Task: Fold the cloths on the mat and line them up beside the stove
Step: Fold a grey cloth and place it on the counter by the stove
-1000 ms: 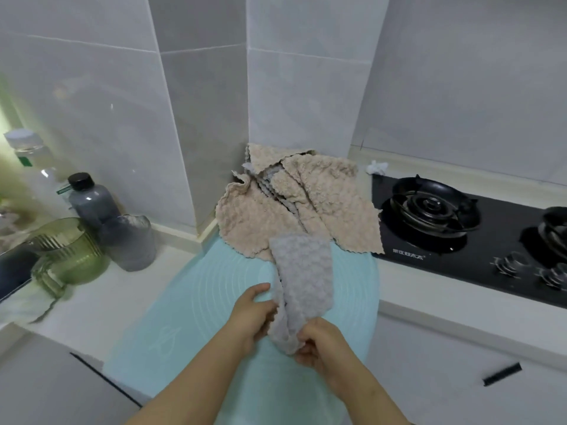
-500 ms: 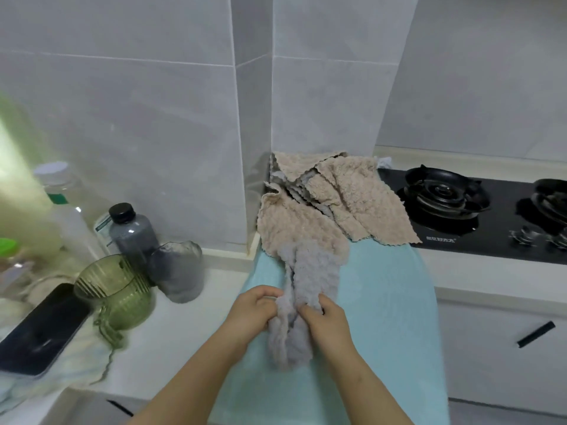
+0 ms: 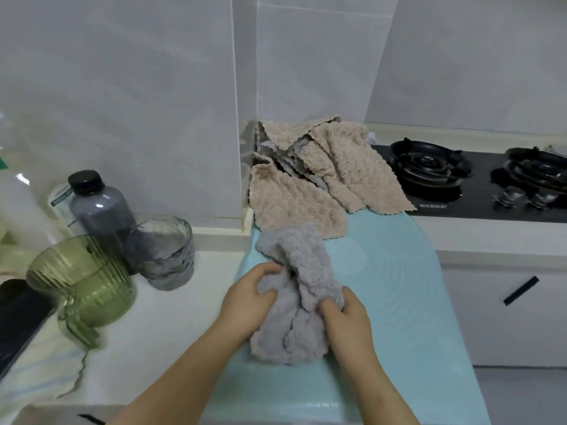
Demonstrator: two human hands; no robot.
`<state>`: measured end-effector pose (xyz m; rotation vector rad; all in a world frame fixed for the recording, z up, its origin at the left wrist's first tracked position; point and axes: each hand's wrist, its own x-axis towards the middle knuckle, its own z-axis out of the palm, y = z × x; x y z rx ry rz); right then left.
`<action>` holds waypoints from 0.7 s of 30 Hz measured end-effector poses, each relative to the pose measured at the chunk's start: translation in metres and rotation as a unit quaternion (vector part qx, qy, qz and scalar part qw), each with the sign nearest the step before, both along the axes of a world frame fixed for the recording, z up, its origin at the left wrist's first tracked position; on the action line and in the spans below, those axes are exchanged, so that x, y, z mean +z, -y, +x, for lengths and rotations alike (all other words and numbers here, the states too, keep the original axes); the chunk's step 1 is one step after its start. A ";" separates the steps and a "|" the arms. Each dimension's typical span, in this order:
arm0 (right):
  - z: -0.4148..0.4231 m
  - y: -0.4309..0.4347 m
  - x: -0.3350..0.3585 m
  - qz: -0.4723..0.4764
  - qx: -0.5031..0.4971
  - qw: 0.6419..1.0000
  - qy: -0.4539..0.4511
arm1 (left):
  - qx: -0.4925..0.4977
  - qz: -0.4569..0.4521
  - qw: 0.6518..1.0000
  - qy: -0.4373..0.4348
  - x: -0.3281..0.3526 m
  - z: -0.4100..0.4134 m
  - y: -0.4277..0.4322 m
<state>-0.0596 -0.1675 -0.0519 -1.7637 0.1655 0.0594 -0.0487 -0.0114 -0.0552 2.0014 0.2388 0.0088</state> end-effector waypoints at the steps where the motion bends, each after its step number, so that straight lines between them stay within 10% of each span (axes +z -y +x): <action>1: -0.003 0.002 -0.003 0.007 -0.007 1.000 0.016 | -0.002 0.014 1.000 0.015 -0.004 -0.001 0.000; 9: -0.018 0.009 -0.009 0.032 -0.031 0.993 0.113 | 0.073 0.006 0.985 0.159 -0.007 -0.026 0.003; 21: -0.032 -0.002 -0.011 -0.192 0.025 0.962 0.191 | 0.066 -0.053 0.981 0.175 -0.007 -0.036 -0.003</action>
